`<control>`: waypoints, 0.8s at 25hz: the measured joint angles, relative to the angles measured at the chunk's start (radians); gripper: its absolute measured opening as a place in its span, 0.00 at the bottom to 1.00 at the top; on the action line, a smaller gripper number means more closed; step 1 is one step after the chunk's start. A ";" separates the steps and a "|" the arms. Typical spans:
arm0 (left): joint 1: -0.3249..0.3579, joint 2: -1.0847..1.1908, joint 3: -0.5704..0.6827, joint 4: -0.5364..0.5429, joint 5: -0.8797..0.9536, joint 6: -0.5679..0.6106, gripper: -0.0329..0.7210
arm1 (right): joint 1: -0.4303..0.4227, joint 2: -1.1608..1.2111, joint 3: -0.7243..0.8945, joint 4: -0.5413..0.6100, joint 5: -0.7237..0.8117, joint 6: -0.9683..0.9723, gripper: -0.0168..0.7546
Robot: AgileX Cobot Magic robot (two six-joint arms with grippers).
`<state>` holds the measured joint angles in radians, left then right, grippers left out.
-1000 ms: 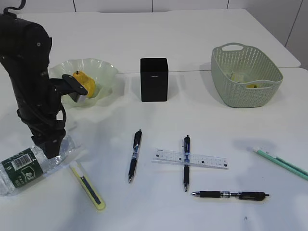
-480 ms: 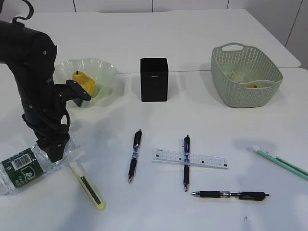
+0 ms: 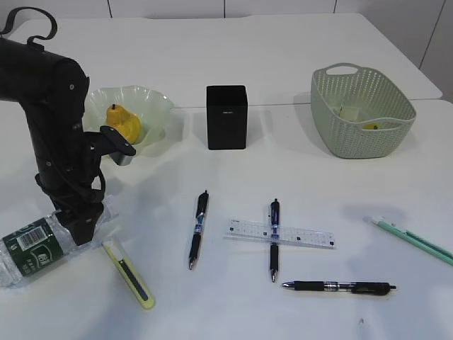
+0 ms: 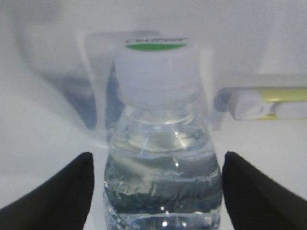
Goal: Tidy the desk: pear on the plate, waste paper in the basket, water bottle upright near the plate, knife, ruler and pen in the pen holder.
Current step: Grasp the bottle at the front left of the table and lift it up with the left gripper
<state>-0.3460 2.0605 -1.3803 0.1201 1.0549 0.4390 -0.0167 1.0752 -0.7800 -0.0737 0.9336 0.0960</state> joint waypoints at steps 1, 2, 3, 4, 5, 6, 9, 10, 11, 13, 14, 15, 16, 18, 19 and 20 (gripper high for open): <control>0.000 0.001 0.000 0.000 0.000 0.000 0.82 | 0.000 0.000 0.000 0.000 0.000 0.000 0.74; 0.000 0.005 0.000 0.000 0.000 0.000 0.82 | 0.000 0.000 0.000 0.000 0.000 0.000 0.74; 0.000 0.007 0.000 0.000 0.000 0.000 0.82 | 0.000 0.000 0.000 0.000 0.000 0.000 0.74; 0.000 0.012 0.000 0.002 0.000 0.000 0.82 | 0.000 0.000 0.000 0.000 0.000 0.000 0.74; 0.000 0.016 0.000 0.002 0.000 0.000 0.82 | 0.000 0.000 0.000 0.000 0.000 0.000 0.74; 0.000 0.019 0.000 0.002 0.000 0.000 0.82 | 0.000 0.000 0.000 0.000 0.000 0.000 0.74; 0.000 0.019 0.000 0.002 -0.002 0.000 0.82 | 0.000 0.000 0.000 0.000 0.000 0.000 0.74; 0.000 0.019 0.000 0.004 -0.002 0.000 0.82 | 0.000 0.000 0.000 0.000 0.000 0.000 0.74; 0.000 0.019 0.000 0.006 -0.002 0.000 0.82 | 0.000 0.000 0.000 0.000 0.000 0.000 0.74; 0.000 0.020 0.000 0.010 -0.004 0.000 0.82 | 0.000 0.000 0.000 0.000 0.000 0.000 0.74; 0.000 0.022 0.000 0.012 -0.004 0.000 0.81 | 0.000 0.000 0.000 0.000 0.000 0.000 0.74; 0.000 0.026 0.000 0.017 -0.004 0.000 0.80 | 0.000 0.000 0.000 0.000 0.000 0.000 0.74; 0.000 0.031 0.000 0.016 -0.004 0.000 0.78 | 0.000 0.000 0.000 0.000 0.000 0.000 0.74; 0.000 0.036 0.000 0.021 -0.004 0.000 0.74 | 0.000 0.000 0.000 0.000 0.000 0.000 0.74; 0.000 0.036 0.000 0.023 -0.004 0.000 0.72 | 0.000 0.000 0.000 0.000 0.000 0.000 0.74; 0.000 0.036 0.000 0.026 -0.004 0.000 0.69 | 0.000 0.000 0.000 0.000 0.000 0.000 0.74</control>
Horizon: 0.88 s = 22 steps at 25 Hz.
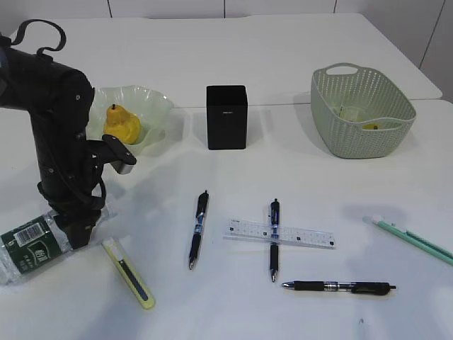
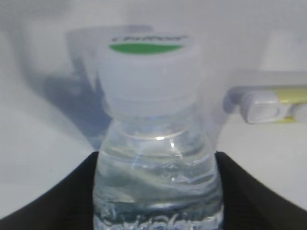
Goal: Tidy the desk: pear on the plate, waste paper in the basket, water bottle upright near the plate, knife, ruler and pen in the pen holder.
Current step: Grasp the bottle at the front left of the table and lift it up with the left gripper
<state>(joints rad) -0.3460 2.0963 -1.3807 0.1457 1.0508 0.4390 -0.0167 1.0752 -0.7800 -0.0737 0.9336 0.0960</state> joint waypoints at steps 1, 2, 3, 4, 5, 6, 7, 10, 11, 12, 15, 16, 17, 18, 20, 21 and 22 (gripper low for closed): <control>0.000 0.000 0.000 0.006 0.000 0.000 0.65 | 0.000 0.000 0.000 0.000 0.000 0.000 0.74; 0.000 0.000 0.000 0.013 0.000 0.000 0.62 | 0.000 0.000 0.000 0.000 0.000 0.000 0.74; 0.000 0.000 -0.002 0.017 0.000 0.000 0.58 | 0.000 0.000 0.000 0.000 0.000 0.000 0.74; 0.000 0.000 -0.002 0.023 0.000 0.000 0.55 | 0.000 0.000 0.000 0.000 0.000 0.000 0.74; 0.000 0.000 -0.002 0.027 0.000 0.000 0.52 | 0.000 0.000 0.000 0.000 0.000 0.000 0.74; 0.000 0.000 -0.002 0.029 0.000 0.000 0.51 | 0.000 0.000 0.000 0.000 0.000 0.000 0.74; 0.000 0.000 -0.004 0.031 0.000 0.000 0.50 | 0.000 0.000 0.000 0.000 0.000 0.000 0.74; -0.001 0.000 -0.004 0.034 0.000 0.000 0.49 | 0.000 0.000 0.000 0.000 0.000 0.000 0.74; -0.001 0.000 -0.004 0.036 0.000 0.000 0.49 | 0.000 0.000 0.000 0.000 0.000 0.000 0.74; -0.001 0.000 -0.004 0.036 -0.002 0.000 0.49 | 0.000 0.000 0.000 0.000 0.000 0.000 0.74; -0.001 0.000 -0.004 0.038 -0.004 -0.002 0.49 | 0.000 0.000 0.000 0.000 0.001 0.000 0.74; -0.001 0.000 -0.004 0.038 -0.004 -0.006 0.49 | 0.000 0.000 0.000 0.000 0.001 0.000 0.74; -0.001 0.000 -0.004 0.038 -0.004 -0.010 0.49 | 0.000 0.000 0.000 0.000 0.001 0.000 0.74; -0.001 0.000 -0.004 0.038 -0.004 -0.012 0.49 | 0.000 0.000 0.000 0.000 0.001 0.000 0.74; -0.001 0.000 -0.004 0.038 -0.004 -0.016 0.49 | 0.000 0.000 0.000 0.000 0.001 0.000 0.74; -0.001 0.000 -0.004 0.038 -0.004 -0.019 0.49 | 0.000 0.000 0.000 0.000 0.001 0.000 0.74; -0.001 0.000 -0.004 0.038 -0.004 -0.025 0.49 | 0.000 0.000 0.000 0.000 0.001 0.000 0.74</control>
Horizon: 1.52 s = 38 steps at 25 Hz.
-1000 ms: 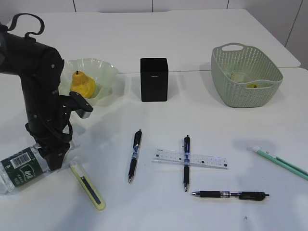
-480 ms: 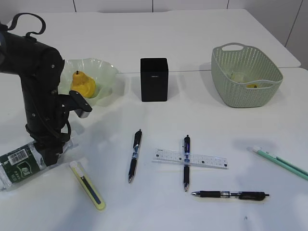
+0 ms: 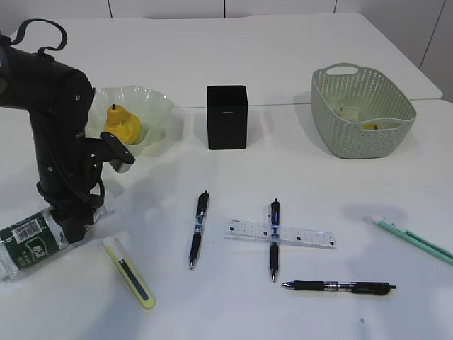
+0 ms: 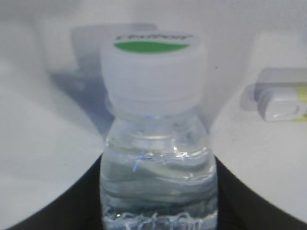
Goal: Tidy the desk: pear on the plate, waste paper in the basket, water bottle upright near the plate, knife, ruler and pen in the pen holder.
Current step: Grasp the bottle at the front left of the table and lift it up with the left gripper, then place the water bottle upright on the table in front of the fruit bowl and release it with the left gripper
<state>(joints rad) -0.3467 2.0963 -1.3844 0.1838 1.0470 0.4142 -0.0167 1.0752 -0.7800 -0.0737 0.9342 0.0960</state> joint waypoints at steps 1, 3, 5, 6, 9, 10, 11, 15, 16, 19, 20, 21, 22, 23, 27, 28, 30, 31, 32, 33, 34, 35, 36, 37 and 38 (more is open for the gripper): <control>0.000 0.000 0.000 0.000 0.000 -0.009 0.49 | 0.000 0.000 0.000 0.000 0.000 0.000 0.74; 0.000 -0.004 0.000 0.000 -0.002 -0.033 0.49 | 0.000 0.000 0.000 0.000 0.000 0.000 0.74; 0.002 -0.010 0.000 -0.005 -0.004 -0.058 0.49 | 0.000 0.000 0.000 0.000 0.002 0.000 0.74; 0.007 -0.017 0.000 -0.014 -0.006 -0.065 0.49 | 0.000 0.000 0.000 0.000 0.002 0.000 0.74; 0.036 -0.048 0.000 -0.083 -0.010 -0.076 0.49 | 0.000 0.000 0.000 0.000 0.002 0.000 0.74; 0.051 -0.060 0.000 -0.118 -0.013 -0.076 0.49 | 0.000 0.000 0.000 0.000 0.002 0.000 0.74; 0.067 -0.071 0.000 -0.153 -0.015 -0.076 0.49 | 0.000 0.000 0.000 0.000 0.002 0.000 0.74; 0.129 -0.115 0.000 -0.291 -0.017 -0.035 0.49 | 0.000 0.000 0.000 0.000 0.002 0.000 0.74; 0.142 -0.126 0.000 -0.326 -0.020 -0.019 0.49 | 0.000 0.000 0.000 0.000 0.004 0.000 0.75; 0.174 -0.169 0.000 -0.418 -0.037 0.024 0.49 | 0.000 0.000 0.000 0.004 0.006 0.000 0.74; 0.178 -0.184 0.000 -0.442 -0.050 0.031 0.49 | 0.000 0.000 0.000 0.005 0.006 0.000 0.74; 0.181 -0.198 0.000 -0.459 -0.065 0.038 0.49 | 0.000 0.000 0.000 0.005 0.008 0.000 0.74; 0.183 -0.212 0.000 -0.467 -0.080 0.042 0.49 | 0.000 0.000 0.000 0.008 0.010 0.000 0.74; 0.183 -0.223 0.000 -0.473 -0.094 0.044 0.49 | 0.000 0.000 0.000 0.008 0.010 0.000 0.74; 0.183 -0.254 0.000 -0.482 -0.140 0.048 0.49 | 0.000 0.000 0.000 0.015 0.012 0.000 0.74; 0.183 -0.256 0.002 -0.486 -0.149 0.049 0.49 | 0.000 0.000 0.000 0.015 0.014 0.000 0.74; 0.183 -0.256 0.002 -0.499 -0.175 0.049 0.49 | 0.000 0.000 0.000 0.016 0.014 0.000 0.74; 0.183 -0.256 0.004 -0.512 -0.193 0.049 0.49 | 0.000 0.000 0.000 0.016 0.014 0.000 0.74; 0.183 -0.256 0.004 -0.523 -0.215 0.049 0.49 | 0.000 0.000 0.000 0.016 0.016 0.000 0.74; 0.183 -0.256 0.004 -0.538 -0.236 0.049 0.49 | 0.000 0.000 0.000 0.018 0.020 0.000 0.74; 0.183 -0.256 0.004 -0.553 -0.262 0.049 0.49 | 0.000 0.000 0.000 0.018 0.025 0.000 0.74; 0.183 -0.256 0.004 -0.564 -0.287 0.051 0.49 | 0.000 0.000 0.000 0.018 0.027 0.000 0.74; 0.183 -0.256 0.004 -0.569 -0.305 0.051 0.49 | 0.000 0.000 0.000 0.018 0.031 0.000 0.74; 0.183 -0.256 0.006 -0.574 -0.326 0.051 0.49 | 0.000 0.000 0.000 0.018 0.033 0.000 0.74; 0.183 -0.256 0.007 -0.579 -0.344 0.051 0.49 | 0.000 0.000 0.000 0.018 0.035 0.000 0.74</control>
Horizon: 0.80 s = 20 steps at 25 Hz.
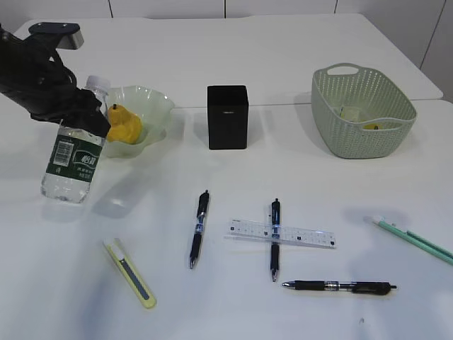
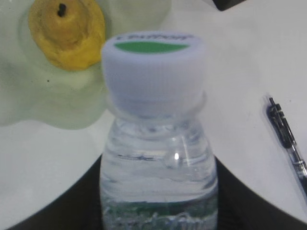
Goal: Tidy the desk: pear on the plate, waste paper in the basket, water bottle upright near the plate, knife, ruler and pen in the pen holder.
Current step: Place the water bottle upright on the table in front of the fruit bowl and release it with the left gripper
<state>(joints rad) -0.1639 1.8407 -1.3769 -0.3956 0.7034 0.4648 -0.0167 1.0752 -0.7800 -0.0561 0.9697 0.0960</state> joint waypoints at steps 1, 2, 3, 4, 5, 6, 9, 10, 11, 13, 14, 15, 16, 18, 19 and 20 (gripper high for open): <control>0.000 -0.002 0.008 -0.006 -0.022 0.000 0.49 | 0.000 0.000 0.000 0.000 0.003 0.000 0.74; 0.000 -0.006 0.021 -0.017 -0.043 0.000 0.49 | 0.000 0.000 0.000 0.000 0.005 0.000 0.74; 0.000 -0.013 0.041 -0.031 -0.074 0.000 0.49 | 0.000 0.000 0.000 0.000 0.007 0.000 0.74; 0.001 -0.025 0.066 -0.044 -0.106 0.000 0.49 | 0.000 0.000 0.000 0.000 0.009 0.000 0.74; 0.001 -0.040 0.090 -0.050 -0.134 0.000 0.49 | 0.000 0.000 0.000 0.000 0.009 0.000 0.74; 0.001 -0.059 0.122 -0.056 -0.169 0.000 0.49 | 0.000 0.000 0.000 0.000 0.009 0.000 0.74; 0.001 -0.122 0.214 -0.064 -0.272 0.000 0.49 | 0.000 0.000 0.000 0.001 0.011 0.000 0.74; 0.001 -0.146 0.243 -0.066 -0.311 0.000 0.49 | 0.000 0.000 0.000 0.001 0.011 0.000 0.74; 0.001 -0.165 0.267 -0.068 -0.352 0.000 0.49 | 0.000 0.000 0.000 0.001 0.011 0.000 0.74; 0.001 -0.213 0.324 -0.072 -0.440 0.000 0.49 | 0.000 0.000 0.000 0.001 0.011 0.000 0.74; 0.001 -0.234 0.355 -0.077 -0.495 0.000 0.49 | 0.000 0.000 0.000 0.001 0.011 0.000 0.74; -0.001 -0.258 0.382 -0.077 -0.545 0.000 0.49 | 0.000 0.000 0.000 0.001 0.011 0.000 0.74; -0.003 -0.282 0.415 -0.081 -0.605 0.000 0.49 | 0.000 0.000 0.000 0.001 0.011 0.000 0.74; -0.003 -0.316 0.470 -0.085 -0.719 0.000 0.49 | 0.000 0.000 0.000 0.001 0.011 0.000 0.74; -0.005 -0.329 0.497 -0.090 -0.762 0.000 0.49 | 0.000 0.000 0.000 0.001 0.011 0.000 0.74; -0.005 -0.337 0.522 -0.092 -0.811 0.000 0.49 | 0.000 0.000 0.000 0.001 0.011 0.000 0.74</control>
<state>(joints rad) -0.1692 1.5040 -0.8554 -0.4872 -0.1080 0.4648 -0.0167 1.0752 -0.7800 -0.0554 0.9808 0.0960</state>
